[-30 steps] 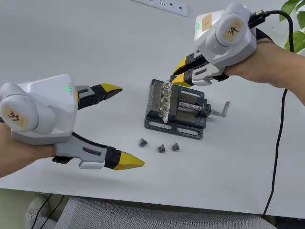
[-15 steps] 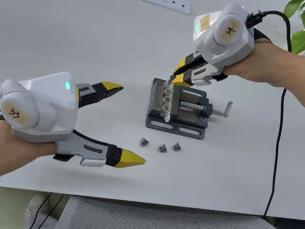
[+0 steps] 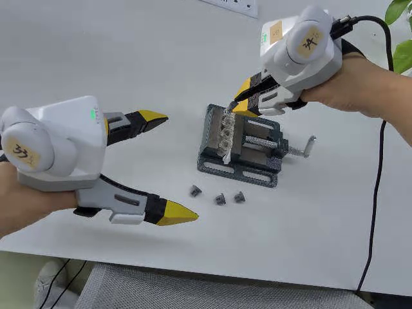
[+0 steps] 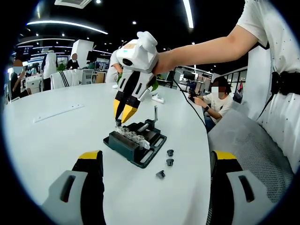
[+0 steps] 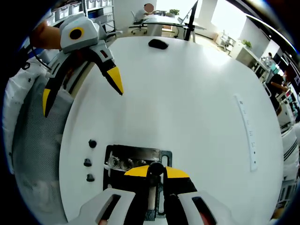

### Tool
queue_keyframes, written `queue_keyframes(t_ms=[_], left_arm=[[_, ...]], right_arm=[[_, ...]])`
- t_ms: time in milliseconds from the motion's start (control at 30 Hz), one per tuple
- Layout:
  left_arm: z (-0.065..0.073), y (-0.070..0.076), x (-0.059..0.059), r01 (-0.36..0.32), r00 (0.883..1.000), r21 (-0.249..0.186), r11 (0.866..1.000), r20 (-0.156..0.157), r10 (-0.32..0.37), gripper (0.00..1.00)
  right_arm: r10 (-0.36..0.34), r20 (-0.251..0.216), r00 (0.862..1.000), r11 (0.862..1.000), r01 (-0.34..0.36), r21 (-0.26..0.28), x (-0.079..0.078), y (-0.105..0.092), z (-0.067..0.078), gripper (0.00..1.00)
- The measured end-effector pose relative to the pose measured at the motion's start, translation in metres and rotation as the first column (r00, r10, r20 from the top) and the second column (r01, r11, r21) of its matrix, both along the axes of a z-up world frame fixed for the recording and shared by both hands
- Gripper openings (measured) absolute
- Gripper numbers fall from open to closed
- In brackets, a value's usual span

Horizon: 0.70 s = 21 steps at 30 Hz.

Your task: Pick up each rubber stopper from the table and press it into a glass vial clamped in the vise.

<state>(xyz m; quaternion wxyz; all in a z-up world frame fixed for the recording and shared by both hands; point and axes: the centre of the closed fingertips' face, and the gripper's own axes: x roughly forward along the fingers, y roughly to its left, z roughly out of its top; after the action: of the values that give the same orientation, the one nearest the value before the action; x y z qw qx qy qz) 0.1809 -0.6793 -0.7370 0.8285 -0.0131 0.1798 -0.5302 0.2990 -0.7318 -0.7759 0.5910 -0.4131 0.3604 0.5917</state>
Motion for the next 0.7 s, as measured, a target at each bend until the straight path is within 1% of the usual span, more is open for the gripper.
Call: queue_keyframes(t_ms=[100,467,700], left_arm=[[-0.0001,0.0005,0.0005,-0.002,1.0,0.001,1.0,0.0,0.002,0.96],[-0.0008,0.0003,0.002,-0.004,1.0,-0.003,1.0,-0.002,0.004,0.95],[-0.0011,0.0005,0.0022,-0.005,1.0,-0.008,1.0,-0.003,0.005,0.95]], right_arm=[[0.006,-0.002,1.0,1.0,-0.006,-0.008,-0.0007,-0.0002,-0.0028,0.06],[0.007,-0.013,1.0,1.0,-0.007,-0.014,0.0009,-0.0019,-0.004,0.06],[-0.009,-0.02,1.0,1.0,0.008,-0.005,0.0,-0.002,-0.0037,0.06]])
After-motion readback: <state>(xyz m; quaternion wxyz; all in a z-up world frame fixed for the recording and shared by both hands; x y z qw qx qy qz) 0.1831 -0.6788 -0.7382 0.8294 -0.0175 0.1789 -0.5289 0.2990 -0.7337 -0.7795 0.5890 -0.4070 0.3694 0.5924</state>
